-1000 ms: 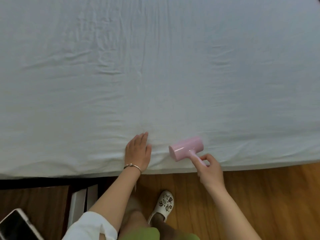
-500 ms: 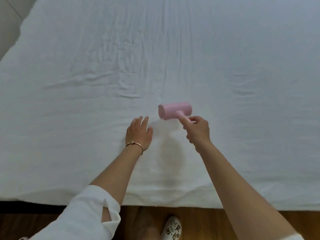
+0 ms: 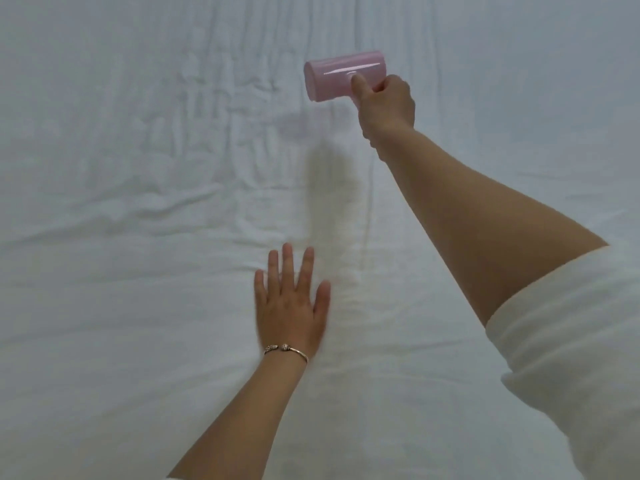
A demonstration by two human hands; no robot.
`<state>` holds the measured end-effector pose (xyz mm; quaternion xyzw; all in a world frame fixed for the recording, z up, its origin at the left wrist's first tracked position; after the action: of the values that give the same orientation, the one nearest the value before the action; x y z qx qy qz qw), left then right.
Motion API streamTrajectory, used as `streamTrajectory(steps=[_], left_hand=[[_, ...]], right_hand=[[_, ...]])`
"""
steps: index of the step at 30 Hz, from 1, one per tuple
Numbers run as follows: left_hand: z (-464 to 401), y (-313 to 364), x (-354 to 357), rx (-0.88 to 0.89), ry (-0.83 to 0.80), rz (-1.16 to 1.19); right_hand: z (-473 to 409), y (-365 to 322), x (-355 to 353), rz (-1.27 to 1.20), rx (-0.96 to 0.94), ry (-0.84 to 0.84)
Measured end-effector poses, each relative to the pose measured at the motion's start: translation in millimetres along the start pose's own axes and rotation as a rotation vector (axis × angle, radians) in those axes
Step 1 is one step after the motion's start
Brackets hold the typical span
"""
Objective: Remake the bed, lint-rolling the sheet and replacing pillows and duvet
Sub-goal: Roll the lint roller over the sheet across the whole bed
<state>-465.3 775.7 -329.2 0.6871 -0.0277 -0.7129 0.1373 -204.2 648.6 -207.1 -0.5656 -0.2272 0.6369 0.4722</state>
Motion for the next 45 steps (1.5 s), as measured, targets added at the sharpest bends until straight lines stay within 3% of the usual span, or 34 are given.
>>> streamTrajectory(steps=[5, 16, 25, 32, 39, 45], left_hand=[[-3, -1, 3, 0.010, 0.042, -0.014], [16, 5, 0, -0.059, -0.033, -0.002], [161, 46, 17, -0.121, -0.141, 0.014], [278, 67, 32, -0.043, -0.219, -0.060], [338, 69, 36, -0.044, -0.338, -0.089], [313, 89, -8, -0.069, -0.351, 0.019]], right_hand=[[6, 60, 25, 0.014, 0.156, -0.048], [168, 144, -33, -0.056, 0.298, 0.082], [352, 246, -93, -0.093, 0.391, 0.051], [474, 325, -143, -0.042, 0.377, -0.032], [541, 371, -187, 0.044, 0.437, -0.072], [543, 345, -219, -0.097, 0.390, -0.072]])
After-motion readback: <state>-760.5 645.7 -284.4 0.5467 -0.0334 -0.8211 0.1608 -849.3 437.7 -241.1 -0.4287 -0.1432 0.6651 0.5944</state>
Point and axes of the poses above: each hand's wrist, its own z-axis away from the middle knuckle, its own x-axis out of the palm, y = z × x, the point moved 6 cm from there along -z, towards the middle knuckle
